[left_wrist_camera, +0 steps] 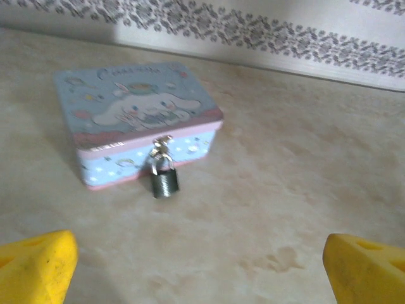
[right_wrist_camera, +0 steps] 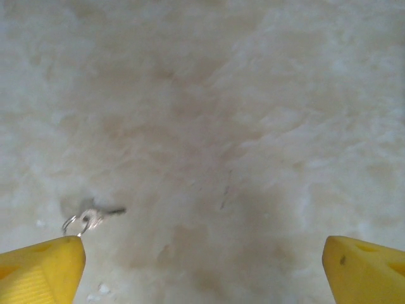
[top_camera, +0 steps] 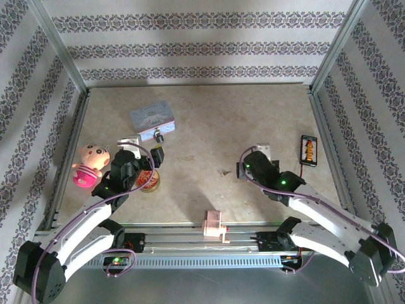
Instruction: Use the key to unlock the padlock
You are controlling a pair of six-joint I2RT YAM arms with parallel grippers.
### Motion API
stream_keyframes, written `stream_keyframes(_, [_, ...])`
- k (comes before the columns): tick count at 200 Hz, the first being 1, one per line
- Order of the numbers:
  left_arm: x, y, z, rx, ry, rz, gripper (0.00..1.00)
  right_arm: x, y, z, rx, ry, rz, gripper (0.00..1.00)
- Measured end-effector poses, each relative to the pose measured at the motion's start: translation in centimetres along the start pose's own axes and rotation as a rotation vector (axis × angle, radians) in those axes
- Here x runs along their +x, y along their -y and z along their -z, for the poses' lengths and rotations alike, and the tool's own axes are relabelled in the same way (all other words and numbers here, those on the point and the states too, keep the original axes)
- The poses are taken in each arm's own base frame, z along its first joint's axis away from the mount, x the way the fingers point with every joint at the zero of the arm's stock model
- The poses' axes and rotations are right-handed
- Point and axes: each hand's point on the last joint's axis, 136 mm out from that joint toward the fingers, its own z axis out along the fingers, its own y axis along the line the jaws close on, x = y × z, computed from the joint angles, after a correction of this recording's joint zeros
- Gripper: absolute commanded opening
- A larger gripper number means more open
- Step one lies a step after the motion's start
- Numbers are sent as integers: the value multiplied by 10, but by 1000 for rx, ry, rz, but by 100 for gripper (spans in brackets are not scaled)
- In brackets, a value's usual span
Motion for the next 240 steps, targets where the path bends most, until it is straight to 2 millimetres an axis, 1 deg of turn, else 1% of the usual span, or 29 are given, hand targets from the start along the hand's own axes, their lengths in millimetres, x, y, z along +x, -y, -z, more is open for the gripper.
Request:
stream_keyframes(9, [3,3,0,9,-11,23,99,5,-11,-1,-8,-29,28,92])
stream_keyframes(19, [6,5,1,12,-20,50,99,7,-21,-3,-13,-54,49,89])
stream_keyframes(34, [11,2,1,-4,-41,91,99,11,-33,-8,-20,-95,76,85])
stream_keyframes(68, [27,-9,3,-62,-96,146,99,28,-55,-29,-27,-218,134,68])
stream_keyframes(84, [29,-11,4,-73,-105,166,99,39,-62,-39,-26,-281,169,61])
stream_keyframes(111, [27,-12,9,-71,-93,194,99,53,-74,-51,-31,-362,220,59])
stream_keyframes(137, [27,-13,12,-69,-80,204,99,58,-89,-60,-48,-404,271,58])
stream_keyframes(181, [25,-14,13,-71,-70,210,99,61,-104,-78,-40,-453,330,52])
stream_keyframes(201, [26,-15,13,-72,-71,209,99,62,-109,-86,-34,-468,354,46])
stream_keyframes(225, [26,-15,13,-76,-70,209,99,63,-112,-93,-19,-482,379,39])
stream_keyframes(240, [27,-17,13,-81,-71,208,99,63,-112,-97,-8,-488,394,38])
